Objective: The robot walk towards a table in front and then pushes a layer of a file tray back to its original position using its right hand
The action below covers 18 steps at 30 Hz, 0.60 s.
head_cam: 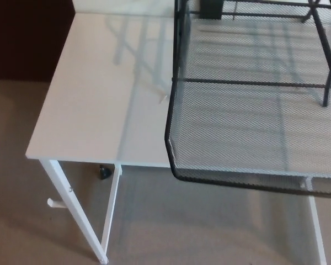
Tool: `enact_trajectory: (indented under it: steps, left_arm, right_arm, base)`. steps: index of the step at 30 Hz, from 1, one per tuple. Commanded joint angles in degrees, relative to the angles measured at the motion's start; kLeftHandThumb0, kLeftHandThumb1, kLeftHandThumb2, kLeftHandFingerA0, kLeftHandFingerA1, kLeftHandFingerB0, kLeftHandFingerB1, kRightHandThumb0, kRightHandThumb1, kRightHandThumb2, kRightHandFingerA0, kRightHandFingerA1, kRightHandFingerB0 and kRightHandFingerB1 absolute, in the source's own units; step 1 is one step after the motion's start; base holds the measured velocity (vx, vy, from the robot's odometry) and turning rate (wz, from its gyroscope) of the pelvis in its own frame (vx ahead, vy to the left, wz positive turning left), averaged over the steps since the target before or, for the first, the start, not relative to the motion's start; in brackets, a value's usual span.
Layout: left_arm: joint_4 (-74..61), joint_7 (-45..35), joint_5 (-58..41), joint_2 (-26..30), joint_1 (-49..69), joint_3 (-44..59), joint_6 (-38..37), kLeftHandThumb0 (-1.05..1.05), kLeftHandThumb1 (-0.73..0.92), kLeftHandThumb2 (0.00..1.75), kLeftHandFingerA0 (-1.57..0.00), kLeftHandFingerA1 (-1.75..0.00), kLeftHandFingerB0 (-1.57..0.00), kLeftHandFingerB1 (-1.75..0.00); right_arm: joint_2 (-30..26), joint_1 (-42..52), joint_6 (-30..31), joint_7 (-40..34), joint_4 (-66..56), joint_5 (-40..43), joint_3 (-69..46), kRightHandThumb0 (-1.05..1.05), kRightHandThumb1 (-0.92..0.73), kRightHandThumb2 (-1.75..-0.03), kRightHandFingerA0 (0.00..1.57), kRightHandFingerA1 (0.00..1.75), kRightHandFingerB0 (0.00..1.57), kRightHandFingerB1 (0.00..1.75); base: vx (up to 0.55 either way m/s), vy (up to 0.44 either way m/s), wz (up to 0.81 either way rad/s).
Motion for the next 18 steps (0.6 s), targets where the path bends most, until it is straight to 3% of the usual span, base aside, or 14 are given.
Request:
enact_trajectory:
  steps: [1, 3, 4, 7, 8, 10, 11, 12, 13, 14, 15, 17, 18]
  left_arm:
    - [0.05, -0.33, -0.83, 0.25, -0.43, 0.62, 1.12, -0.52, 0.44, 0.73, -0.48, -0.48, -0.37, -0.44]
    - [0.45, -0.61, -1.00, 0.27, -0.68, 0.68, 0.98, -0.52, 0.44, 0.73, -0.48, -0.48, -0.37, -0.43]
    - [1.25, -0.66, -0.95, 0.37, -0.93, 0.69, 0.25, -0.46, 0.52, 0.56, -0.55, -0.38, -0.42, -0.34]
    - [1.34, -0.70, -0.93, 0.41, -1.03, 0.67, 0.21, -0.46, 0.52, 0.56, -0.55, -0.38, -0.42, -0.34]
    - [1.72, -0.65, -0.71, 0.58, -1.22, 0.60, -0.38, -0.52, 0.45, 0.73, -0.47, -0.48, -0.36, -0.43]
    - [1.94, -0.68, -0.52, 0.67, -1.35, 0.47, -0.68, -0.52, 0.45, 0.74, -0.47, -0.48, -0.36, -0.43]
    - [1.93, -0.67, -0.50, 0.66, -1.37, 0.45, -0.65, -0.46, 0.53, 0.56, -0.55, -0.38, -0.42, -0.33]
    - [1.72, -0.70, -0.53, 0.61, -1.15, 0.44, -0.61, -0.52, 0.46, 0.74, -0.48, -0.48, -0.35, -0.43]
    - [1.50, -0.76, -0.62, 0.56, -0.85, 0.46, -0.64, -0.52, 0.46, 0.74, -0.48, -0.48, -0.35, -0.43]
    - [1.31, -0.45, -0.22, 0.76, -0.85, 0.34, -0.43, -0.46, 0.53, 0.56, -0.55, -0.38, -0.41, -0.33]
    - [1.18, -0.20, 0.08, 0.89, -0.93, 0.26, -0.38, -0.54, 0.46, 0.75, -0.49, -0.49, -0.35, -0.43]
    - [1.07, -0.05, 0.26, 1.20, -1.46, 0.34, -0.35, -0.54, 0.45, 0.75, -0.49, -0.49, -0.35, -0.43]
    - [1.69, -0.13, 0.09, 1.23, -1.89, 0.51, -0.87, -0.53, 0.45, 0.74, -0.49, -0.49, -0.36, -0.43]
  right_arm:
    - [-0.88, -0.46, 1.70, 0.41, -0.23, 0.04, -0.26, -0.31, -0.63, -0.59, 0.70, 0.47, 0.52, 0.42]
    - [-0.88, -0.39, 1.32, 0.63, -0.14, 0.35, -0.42, -0.30, -0.64, -0.58, 0.69, 0.46, 0.52, 0.42]
    - [-0.98, -0.12, 1.54, 0.38, -0.61, 0.04, -0.25, -0.30, -0.64, -0.58, 0.69, 0.45, 0.53, 0.41]
    - [-1.06, 0.03, 1.70, 0.07, -1.10, -0.27, -0.08, -0.30, -0.64, -0.58, 0.70, 0.45, 0.53, 0.41]
    - [-1.03, 0.16, 1.20, 0.04, -1.44, -0.19, -0.11, -0.29, -0.64, -0.58, 0.69, 0.45, 0.53, 0.41]
    - [-1.19, 0.44, 0.83, -0.02, -1.98, -0.34, -0.02, -0.29, -0.64, -0.59, 0.69, 0.45, 0.53, 0.42]
    - [-1.16, 0.51, 0.75, 0.05, -2.11, -0.26, -0.06, -0.30, -0.63, -0.59, 0.70, 0.45, 0.53, 0.42]
    - [-1.09, 1.63, 1.28, 0.20, -4.54, 0.08, -0.21, -0.28, -0.63, -0.59, 0.68, 0.45, 0.53, 0.41]
    - [-1.05, 2.93, 2.14, 0.28, -7.42, 0.35, -0.33, -0.28, -0.63, -0.59, 0.68, 0.45, 0.53, 0.41]
    - [-0.88, 4.49, 3.29, 1.06, -11.12, 1.43, -0.80, -0.30, -0.64, -0.59, 0.64, 0.44, 0.50, 0.40]
    - [-0.86, 5.57, 3.77, 1.67, -13.76, 2.23, -1.13, -0.36, -0.65, -0.59, 0.59, 0.43, 0.46, 0.40]
    - [-0.77, 8.86, 5.75, 3.41, -22.26, 4.85, -2.16, -0.41, -0.66, -0.59, 0.55, 0.42, 0.42, 0.39]
    - [-1.37, 13.38, 6.15, 4.51, -30.73, 7.80, -3.64, -0.48, -0.68, -0.60, 0.44, 0.39, 0.35, 0.36]
  base:
    - [0.08, -0.004, 0.11]
    - [0.04, -0.003, 0.04]
    - [0.00, 0.000, 0.00]
    - [0.00, 0.000, 0.00]
    - [0.00, 0.000, 0.00]
    - [0.00, 0.000, 0.00]
    - [0.00, 0.000, 0.00]
    - [0.00, 0.000, 0.00]
    - [0.00, 0.000, 0.00]
    - [0.00, 0.000, 0.00]
    - [0.00, 0.000, 0.00]
    - [0.00, 0.000, 0.00]
    - [0.00, 0.000, 0.00]
